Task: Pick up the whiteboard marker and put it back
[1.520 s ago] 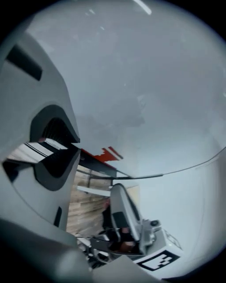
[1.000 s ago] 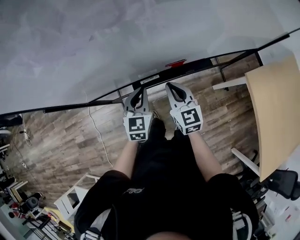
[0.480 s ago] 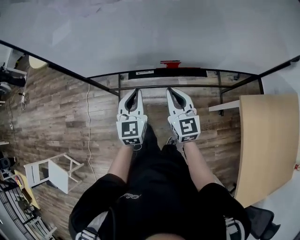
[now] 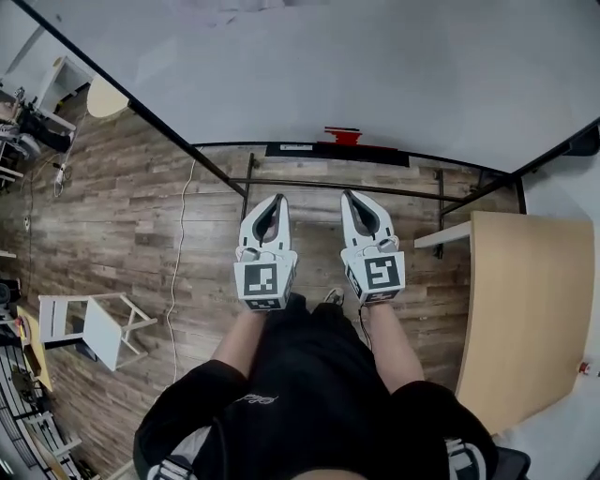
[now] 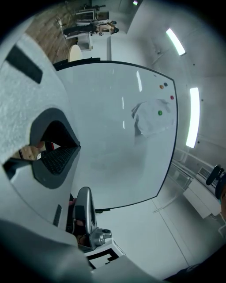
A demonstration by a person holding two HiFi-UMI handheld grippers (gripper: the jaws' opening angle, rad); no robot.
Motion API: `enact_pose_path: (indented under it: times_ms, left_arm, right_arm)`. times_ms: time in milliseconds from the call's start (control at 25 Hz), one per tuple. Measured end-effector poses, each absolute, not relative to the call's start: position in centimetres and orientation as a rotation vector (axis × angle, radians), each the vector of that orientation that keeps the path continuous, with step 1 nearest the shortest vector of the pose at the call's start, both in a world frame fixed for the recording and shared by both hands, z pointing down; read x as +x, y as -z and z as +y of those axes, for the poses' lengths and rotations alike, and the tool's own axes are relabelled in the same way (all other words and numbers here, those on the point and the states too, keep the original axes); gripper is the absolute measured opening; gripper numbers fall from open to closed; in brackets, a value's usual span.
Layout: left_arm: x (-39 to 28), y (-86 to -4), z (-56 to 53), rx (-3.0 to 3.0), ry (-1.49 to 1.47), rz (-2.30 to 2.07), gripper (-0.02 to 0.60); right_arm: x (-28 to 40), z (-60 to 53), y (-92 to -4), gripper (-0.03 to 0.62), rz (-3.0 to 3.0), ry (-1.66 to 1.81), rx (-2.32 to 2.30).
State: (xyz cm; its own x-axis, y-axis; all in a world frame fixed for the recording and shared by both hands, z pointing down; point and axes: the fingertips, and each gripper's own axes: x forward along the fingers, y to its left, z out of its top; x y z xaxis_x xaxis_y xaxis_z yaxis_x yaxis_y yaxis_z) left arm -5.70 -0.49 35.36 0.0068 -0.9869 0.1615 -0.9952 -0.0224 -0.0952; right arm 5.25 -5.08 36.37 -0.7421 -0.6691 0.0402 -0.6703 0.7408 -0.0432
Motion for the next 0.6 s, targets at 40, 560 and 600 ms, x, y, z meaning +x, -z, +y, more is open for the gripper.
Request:
enact_pose_path:
  times_ms: [40,560,600]
  left_arm:
    - [-5.7,-35.0,0.0,2.191,-0.274,-2.170,0.005]
    - [-7.6,-32.5,2.3,2.223,-0.196,-2.162,0.005]
    - [-7.7,-32.2,2.4,2.230,-0.180,-2.156,0.005]
  right_arm:
    - [5.4,-4.7,-36.1,0.000,-2.912,-0.075,1.122]
    - [3.6,-2.2,-32.8,0.000,-2.906,0.029,1.186]
    - [3.5,-2.0,-32.8,0.000,-2.902,0.033,1.189]
